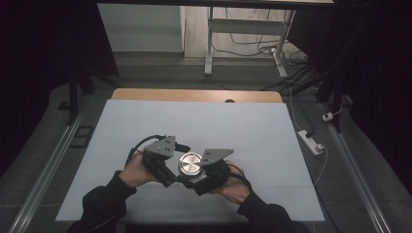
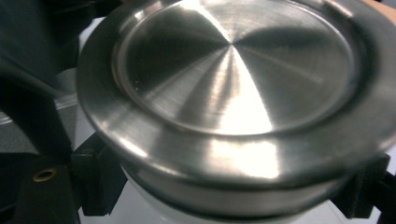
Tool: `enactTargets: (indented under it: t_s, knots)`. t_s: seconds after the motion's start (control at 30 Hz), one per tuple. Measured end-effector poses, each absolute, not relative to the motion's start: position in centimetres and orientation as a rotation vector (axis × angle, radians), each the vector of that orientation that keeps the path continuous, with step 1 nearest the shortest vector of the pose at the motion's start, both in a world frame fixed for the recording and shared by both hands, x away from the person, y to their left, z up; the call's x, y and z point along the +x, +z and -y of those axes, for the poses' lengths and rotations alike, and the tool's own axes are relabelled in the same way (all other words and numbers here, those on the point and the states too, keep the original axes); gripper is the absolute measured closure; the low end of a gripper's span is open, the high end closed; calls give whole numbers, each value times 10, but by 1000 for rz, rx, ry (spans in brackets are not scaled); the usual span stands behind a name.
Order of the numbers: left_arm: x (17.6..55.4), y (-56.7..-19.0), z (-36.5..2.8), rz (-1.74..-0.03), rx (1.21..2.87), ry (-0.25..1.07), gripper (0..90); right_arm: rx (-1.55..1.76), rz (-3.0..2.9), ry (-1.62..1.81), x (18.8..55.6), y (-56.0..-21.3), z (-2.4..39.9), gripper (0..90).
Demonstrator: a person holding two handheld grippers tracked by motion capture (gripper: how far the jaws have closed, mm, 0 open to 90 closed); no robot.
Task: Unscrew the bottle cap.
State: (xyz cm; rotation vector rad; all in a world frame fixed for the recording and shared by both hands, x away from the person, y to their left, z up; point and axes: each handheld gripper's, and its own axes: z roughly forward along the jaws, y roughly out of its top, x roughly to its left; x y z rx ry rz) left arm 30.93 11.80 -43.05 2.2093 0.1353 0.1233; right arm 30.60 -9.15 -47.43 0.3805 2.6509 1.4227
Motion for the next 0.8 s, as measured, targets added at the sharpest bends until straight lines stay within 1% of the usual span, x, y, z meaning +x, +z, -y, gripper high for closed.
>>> enactTargets:
  t_s: [0.03,0.1,0.13,0.23,0.33,0.43,0.67,0.8]
  knots:
    - [309,-432,-116,-126,2210,111,116,373,-2654,1414,305,-474,91,149]
    - [308,-433,-115,-127,2205,117,182,362,-2658,1412,304,-474,90,148]
    - [308,-434,-113,-150,2201,133,186,366,-2655,1410,304,-474,90,149]
    - [305,-433,-109,-212,2192,195,189,398,-2633,1410,306,-474,92,149]
    - [303,-431,-103,-310,2160,234,190,447,-2610,1406,310,-473,95,148]
    - [301,-428,-101,-383,2118,250,191,489,-2590,1400,312,-474,97,149]
    - [300,-424,-102,-402,2093,231,191,506,-2572,1386,312,-474,97,149]
    - [298,-420,-105,-394,2099,244,192,508,-2569,1379,312,-475,96,149]
